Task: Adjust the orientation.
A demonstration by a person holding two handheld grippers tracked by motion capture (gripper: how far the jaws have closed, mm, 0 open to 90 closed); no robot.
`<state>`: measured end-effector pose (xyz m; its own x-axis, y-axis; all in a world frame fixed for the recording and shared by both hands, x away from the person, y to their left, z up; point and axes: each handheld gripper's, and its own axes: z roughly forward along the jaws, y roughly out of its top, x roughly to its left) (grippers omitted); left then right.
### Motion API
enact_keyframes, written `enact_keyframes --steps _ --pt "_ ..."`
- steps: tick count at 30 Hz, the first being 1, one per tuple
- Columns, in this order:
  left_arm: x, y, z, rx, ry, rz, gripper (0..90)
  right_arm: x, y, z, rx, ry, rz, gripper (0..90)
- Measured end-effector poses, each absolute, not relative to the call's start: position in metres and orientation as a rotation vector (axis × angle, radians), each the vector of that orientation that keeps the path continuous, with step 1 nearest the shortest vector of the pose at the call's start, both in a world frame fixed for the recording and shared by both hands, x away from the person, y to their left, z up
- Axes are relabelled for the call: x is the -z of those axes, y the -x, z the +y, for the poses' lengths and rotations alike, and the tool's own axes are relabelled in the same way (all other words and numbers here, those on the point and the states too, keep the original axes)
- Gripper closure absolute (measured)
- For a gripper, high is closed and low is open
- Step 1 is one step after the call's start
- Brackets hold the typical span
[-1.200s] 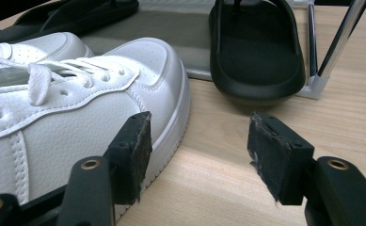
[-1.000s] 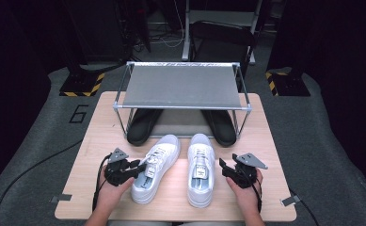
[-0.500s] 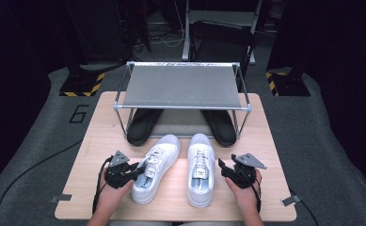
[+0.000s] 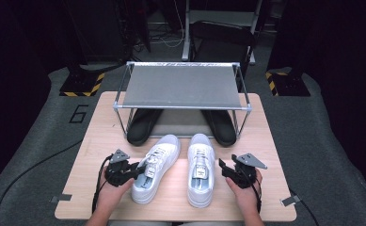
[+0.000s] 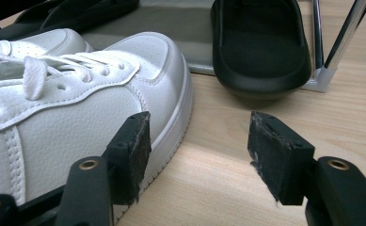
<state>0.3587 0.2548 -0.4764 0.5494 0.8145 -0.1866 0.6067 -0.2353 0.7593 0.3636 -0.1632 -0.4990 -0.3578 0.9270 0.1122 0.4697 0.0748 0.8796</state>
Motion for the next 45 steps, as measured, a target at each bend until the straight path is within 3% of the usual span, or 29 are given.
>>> enact_keyframes --steps 15,45 --pt "0.4757 -0.3525 0.2501 -0.420 -1.955 1.157 81.1 0.4995 -0.3631 -0.1648 -1.230 -1.397 1.854 39.5" --pt "0.4686 -0.3496 0.2542 -0.388 -1.868 1.147 83.3 0.5013 -0.3632 -0.1671 -1.242 -1.422 1.833 39.5"
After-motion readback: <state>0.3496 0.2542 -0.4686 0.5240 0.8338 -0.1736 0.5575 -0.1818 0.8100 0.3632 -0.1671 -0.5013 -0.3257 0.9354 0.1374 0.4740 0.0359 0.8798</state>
